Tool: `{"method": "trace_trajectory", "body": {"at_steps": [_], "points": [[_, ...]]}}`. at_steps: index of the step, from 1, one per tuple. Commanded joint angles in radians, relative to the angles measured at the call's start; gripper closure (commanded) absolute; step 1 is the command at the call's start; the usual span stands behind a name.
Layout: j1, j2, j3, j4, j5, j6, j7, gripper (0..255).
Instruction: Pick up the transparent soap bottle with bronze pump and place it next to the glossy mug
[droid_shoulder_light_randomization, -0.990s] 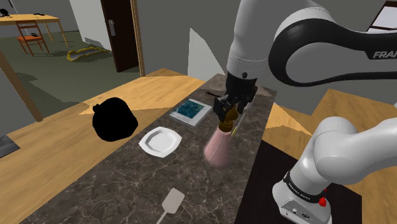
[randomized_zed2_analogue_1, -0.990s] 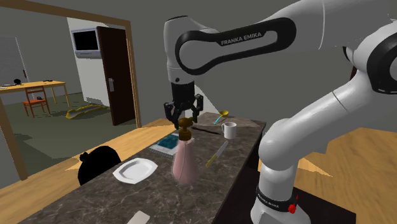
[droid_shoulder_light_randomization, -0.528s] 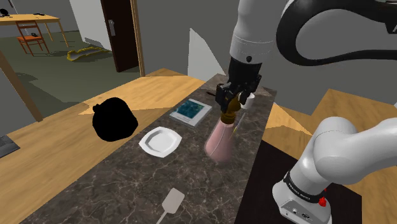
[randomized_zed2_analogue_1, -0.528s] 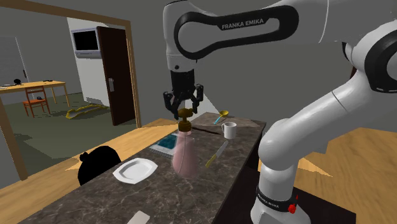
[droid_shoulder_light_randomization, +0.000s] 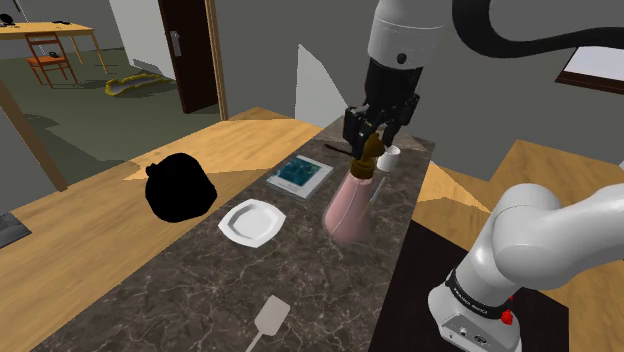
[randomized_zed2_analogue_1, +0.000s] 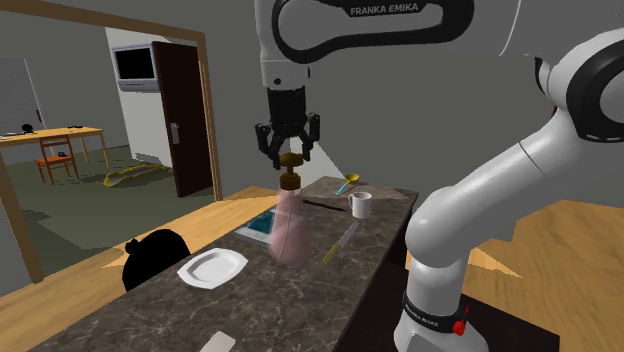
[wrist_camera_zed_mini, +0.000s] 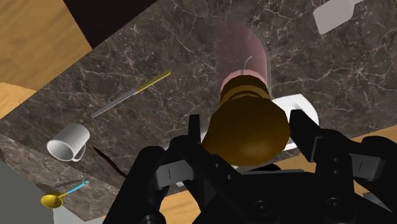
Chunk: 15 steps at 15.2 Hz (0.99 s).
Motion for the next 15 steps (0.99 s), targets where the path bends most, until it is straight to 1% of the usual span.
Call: {"method": "trace_trajectory", "body": {"at_steps": [1,15], "points": [[-0.003,0.009,-0.002,0.034,-0.004,-0.024,-0.001,255],[-0.025,0.081,-0.014,0.274,-0.028,-0.193,-0.013,255]]}}
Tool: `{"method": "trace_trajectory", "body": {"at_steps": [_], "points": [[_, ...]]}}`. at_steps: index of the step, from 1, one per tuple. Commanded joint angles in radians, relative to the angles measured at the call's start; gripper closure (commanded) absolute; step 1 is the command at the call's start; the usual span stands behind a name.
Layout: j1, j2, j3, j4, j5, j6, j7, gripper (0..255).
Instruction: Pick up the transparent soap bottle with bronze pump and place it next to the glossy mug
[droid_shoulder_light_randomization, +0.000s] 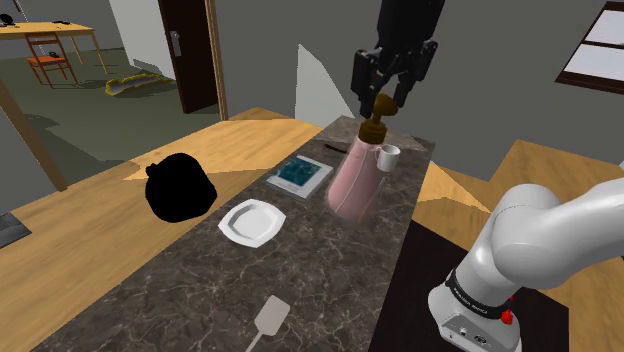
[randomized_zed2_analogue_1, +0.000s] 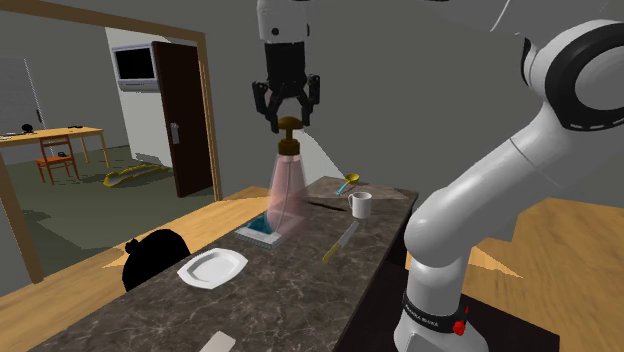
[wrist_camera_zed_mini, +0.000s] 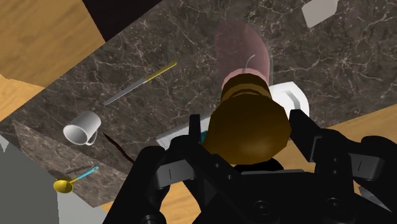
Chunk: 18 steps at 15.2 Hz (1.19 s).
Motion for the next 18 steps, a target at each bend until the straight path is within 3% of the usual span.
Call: {"method": "trace_trajectory", "body": {"at_steps": [1,18], "points": [[-0.003,0.012,-0.002,0.033,-0.004,-0.021,-0.002,255],[-0.034,0.157,0.009,0.395,-0.038,-0.241,-0.006,255]]}}
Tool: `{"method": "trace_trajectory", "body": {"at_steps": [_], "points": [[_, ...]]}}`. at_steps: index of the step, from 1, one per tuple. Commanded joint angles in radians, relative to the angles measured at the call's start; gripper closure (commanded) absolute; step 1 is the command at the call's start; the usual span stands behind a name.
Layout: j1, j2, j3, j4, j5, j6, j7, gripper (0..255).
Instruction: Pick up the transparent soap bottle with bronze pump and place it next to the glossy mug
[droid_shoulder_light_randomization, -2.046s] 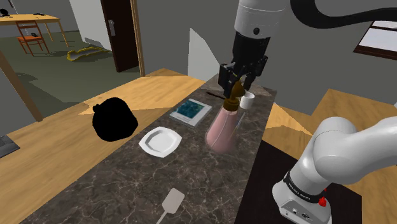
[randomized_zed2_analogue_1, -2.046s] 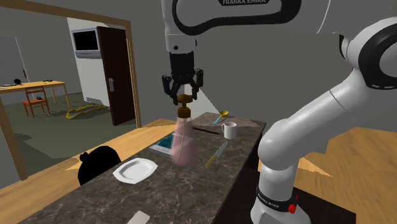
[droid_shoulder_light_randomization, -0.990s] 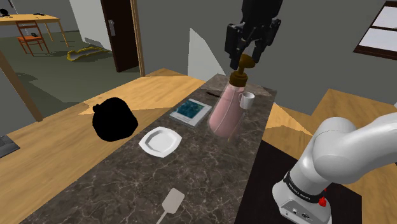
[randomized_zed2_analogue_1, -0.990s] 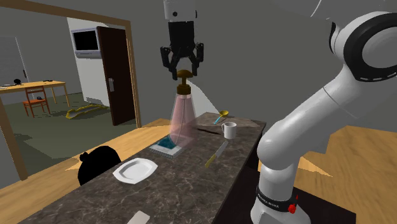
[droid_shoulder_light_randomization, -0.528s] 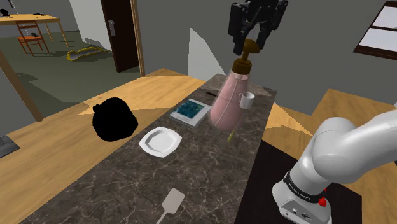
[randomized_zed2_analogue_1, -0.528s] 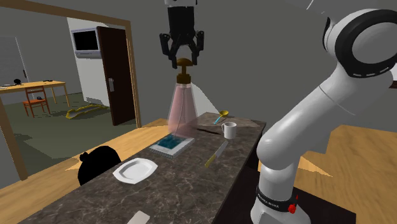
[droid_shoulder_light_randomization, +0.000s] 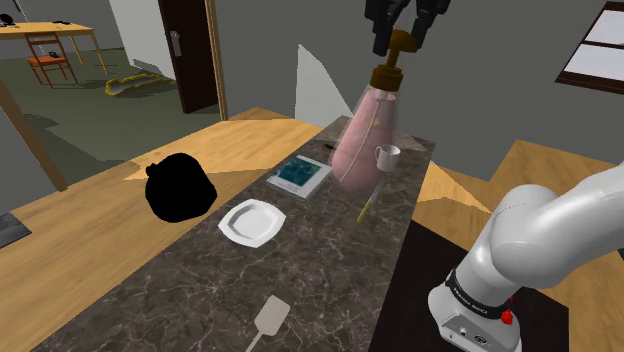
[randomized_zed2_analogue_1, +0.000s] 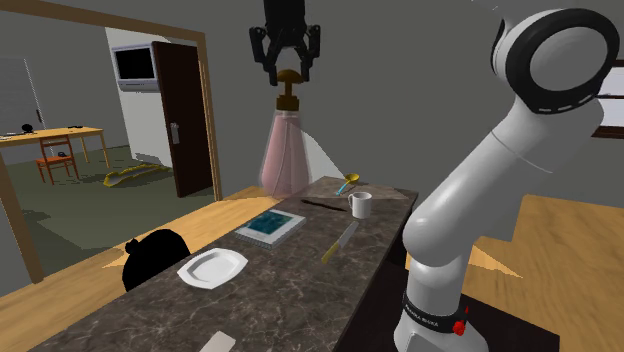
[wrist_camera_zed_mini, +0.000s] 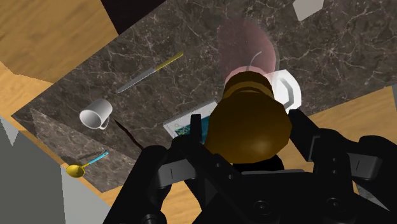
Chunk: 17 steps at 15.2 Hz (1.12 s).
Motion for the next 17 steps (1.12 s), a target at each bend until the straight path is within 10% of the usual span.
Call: {"method": "trace_trajectory", "body": {"at_steps": [1,8,17], "points": [[-0.003,0.021,0.006,0.049,-0.004,-0.028,0.004,255],[-0.016,0.099,0.024,0.219,-0.023,-0.123,0.008,255],[-0.033,-0.001,-0.193,0.100,-0.099,-0.085,-0.251,255]]}}
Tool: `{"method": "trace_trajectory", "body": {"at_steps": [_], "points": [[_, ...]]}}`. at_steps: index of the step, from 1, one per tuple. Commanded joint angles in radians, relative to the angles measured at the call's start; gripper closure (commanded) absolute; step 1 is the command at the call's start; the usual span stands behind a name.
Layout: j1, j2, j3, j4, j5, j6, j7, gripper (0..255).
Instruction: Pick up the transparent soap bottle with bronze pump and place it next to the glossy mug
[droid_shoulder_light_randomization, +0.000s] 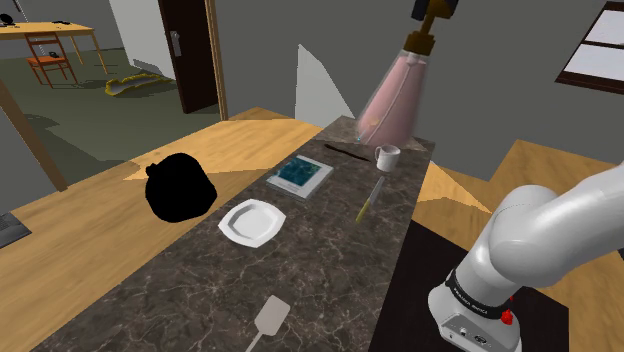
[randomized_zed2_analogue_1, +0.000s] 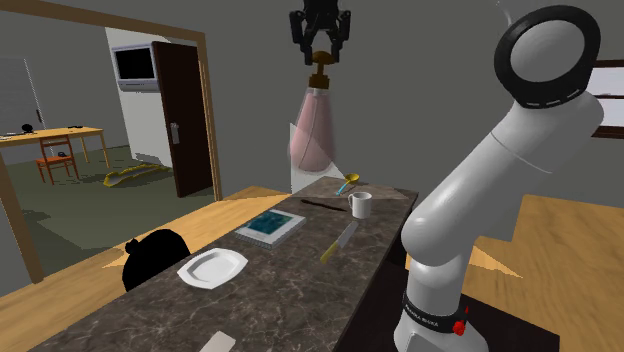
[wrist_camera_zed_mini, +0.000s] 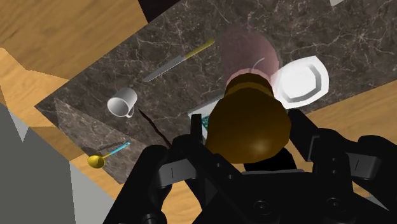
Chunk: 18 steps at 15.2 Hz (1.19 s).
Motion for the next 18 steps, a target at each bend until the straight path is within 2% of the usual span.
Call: {"method": "trace_trajectory", "body": {"at_steps": [1,10,18], "points": [[-0.005,-0.008,-0.044,-0.011,-0.021,0.008,-0.055,255],[-0.030,-0.005,-0.244,-0.020,-0.114,0.056,-0.296,255],[-0.051,0.074,-0.429,0.053,-0.167,0.106,-0.510,255]]}}
